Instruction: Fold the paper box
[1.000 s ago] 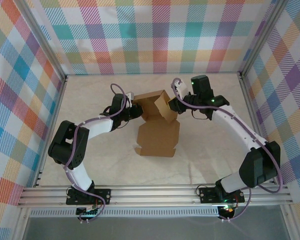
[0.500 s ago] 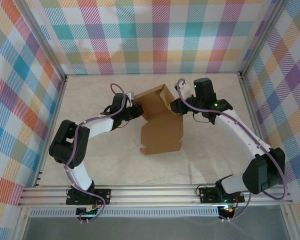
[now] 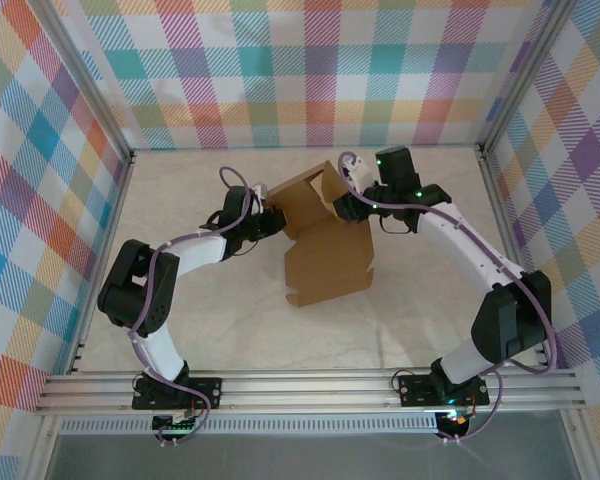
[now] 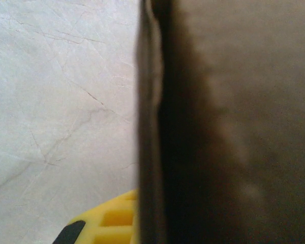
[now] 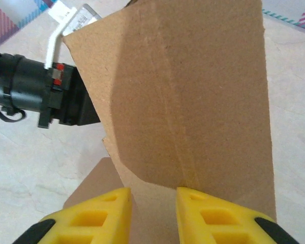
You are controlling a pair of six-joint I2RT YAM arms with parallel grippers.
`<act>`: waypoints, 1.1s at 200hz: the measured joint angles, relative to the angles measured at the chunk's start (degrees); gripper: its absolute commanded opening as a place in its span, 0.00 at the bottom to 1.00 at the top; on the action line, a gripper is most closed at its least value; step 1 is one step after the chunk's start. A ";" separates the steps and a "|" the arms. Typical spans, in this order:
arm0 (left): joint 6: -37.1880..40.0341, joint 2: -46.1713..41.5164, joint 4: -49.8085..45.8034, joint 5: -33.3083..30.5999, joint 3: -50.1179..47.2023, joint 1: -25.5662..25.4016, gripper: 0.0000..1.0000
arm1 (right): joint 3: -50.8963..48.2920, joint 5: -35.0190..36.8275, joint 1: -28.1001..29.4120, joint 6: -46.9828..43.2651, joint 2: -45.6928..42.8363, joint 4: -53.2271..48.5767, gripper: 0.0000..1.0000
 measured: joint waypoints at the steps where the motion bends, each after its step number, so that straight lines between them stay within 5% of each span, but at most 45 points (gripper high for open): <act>1: 0.00 0.00 -0.02 0.00 0.00 0.00 0.00 | 0.09 0.17 0.04 -0.11 0.04 -0.09 0.30; 34: 0.00 0.00 -0.02 -0.04 0.00 0.04 0.00 | 1.62 7.50 2.29 -3.61 1.31 -1.22 0.39; 108: 0.02 0.00 -0.02 0.04 0.00 0.04 0.00 | 1.62 16.48 3.58 -5.73 1.60 -0.15 0.39; 153: -0.02 0.00 0.00 0.11 0.00 0.55 0.00 | 0.76 10.54 3.65 -6.32 0.20 -0.83 0.43; 220: -0.04 0.00 1.75 2.60 -0.13 0.98 0.00 | -4.42 -3.67 -2.99 1.20 -15.02 4.07 0.46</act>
